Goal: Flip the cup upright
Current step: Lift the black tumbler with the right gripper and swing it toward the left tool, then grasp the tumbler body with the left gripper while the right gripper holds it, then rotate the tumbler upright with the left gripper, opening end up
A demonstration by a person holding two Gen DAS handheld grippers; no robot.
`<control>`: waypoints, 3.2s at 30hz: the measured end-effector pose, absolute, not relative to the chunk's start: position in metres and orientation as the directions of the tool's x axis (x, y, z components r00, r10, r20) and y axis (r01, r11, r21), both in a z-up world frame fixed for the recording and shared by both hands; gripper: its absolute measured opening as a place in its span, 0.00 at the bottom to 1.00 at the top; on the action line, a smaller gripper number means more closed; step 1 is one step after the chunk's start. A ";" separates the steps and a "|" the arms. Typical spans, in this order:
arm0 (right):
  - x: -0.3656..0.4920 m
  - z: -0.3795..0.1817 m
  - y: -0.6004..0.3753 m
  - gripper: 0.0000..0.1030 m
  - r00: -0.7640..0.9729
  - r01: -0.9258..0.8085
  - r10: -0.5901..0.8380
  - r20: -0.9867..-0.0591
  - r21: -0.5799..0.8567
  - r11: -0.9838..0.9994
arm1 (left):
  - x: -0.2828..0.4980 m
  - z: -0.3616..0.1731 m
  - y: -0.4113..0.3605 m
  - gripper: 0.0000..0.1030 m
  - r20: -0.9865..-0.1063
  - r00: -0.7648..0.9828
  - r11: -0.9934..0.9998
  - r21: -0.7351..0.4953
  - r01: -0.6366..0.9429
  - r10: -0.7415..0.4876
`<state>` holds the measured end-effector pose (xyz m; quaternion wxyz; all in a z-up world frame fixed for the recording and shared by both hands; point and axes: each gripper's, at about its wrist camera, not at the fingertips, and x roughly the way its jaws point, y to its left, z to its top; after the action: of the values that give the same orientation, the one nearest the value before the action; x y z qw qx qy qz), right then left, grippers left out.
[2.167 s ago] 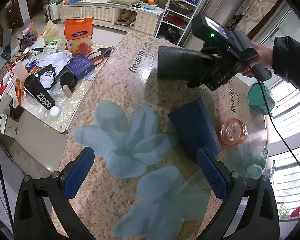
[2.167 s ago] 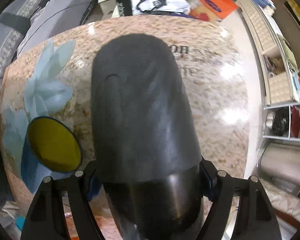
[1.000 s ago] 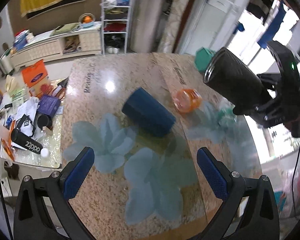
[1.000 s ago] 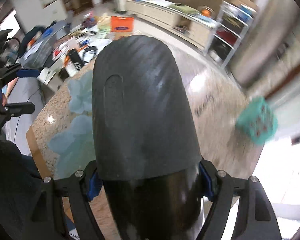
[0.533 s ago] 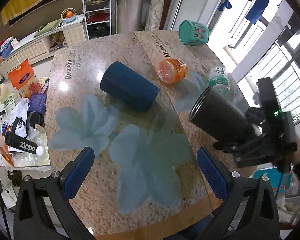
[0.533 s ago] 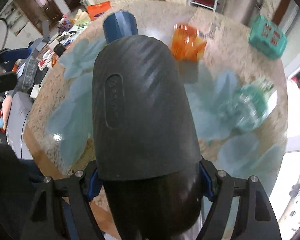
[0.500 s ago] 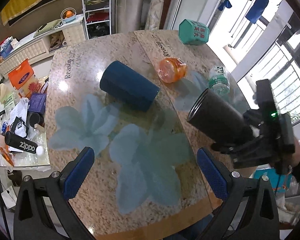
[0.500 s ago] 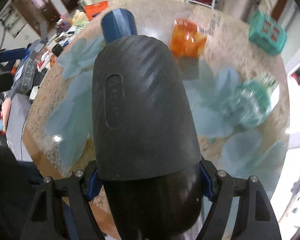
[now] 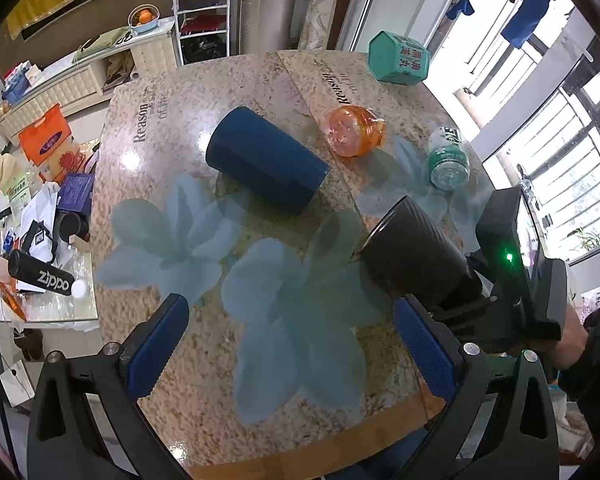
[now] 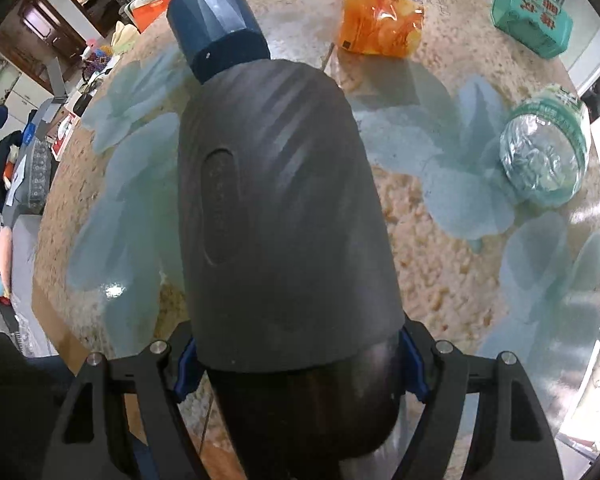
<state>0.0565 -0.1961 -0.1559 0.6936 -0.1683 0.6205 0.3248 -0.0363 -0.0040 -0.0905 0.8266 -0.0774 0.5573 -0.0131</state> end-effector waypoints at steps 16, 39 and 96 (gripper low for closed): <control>0.045 -0.163 -0.182 1.00 0.046 -0.663 0.208 -0.977 0.126 0.738 | -0.043 -0.091 -0.002 1.00 -0.923 0.364 0.984 -0.162 -0.069 -0.126; 0.041 -0.085 -0.260 1.00 0.104 -0.723 0.289 -0.952 0.127 0.679 | -0.016 -0.089 -0.044 1.00 -0.899 0.270 0.852 -0.421 -0.312 -0.345; 0.142 -0.059 -0.354 1.00 0.176 -0.638 0.445 -0.878 0.243 0.731 | 0.045 -0.105 -0.136 0.78 -0.905 0.426 0.862 -0.235 -0.448 -0.025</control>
<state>0.1418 -0.3535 -0.0591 0.7614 -0.0900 0.5346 0.3556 0.0449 -0.1357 -0.1054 0.8130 -0.2277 0.5199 0.1302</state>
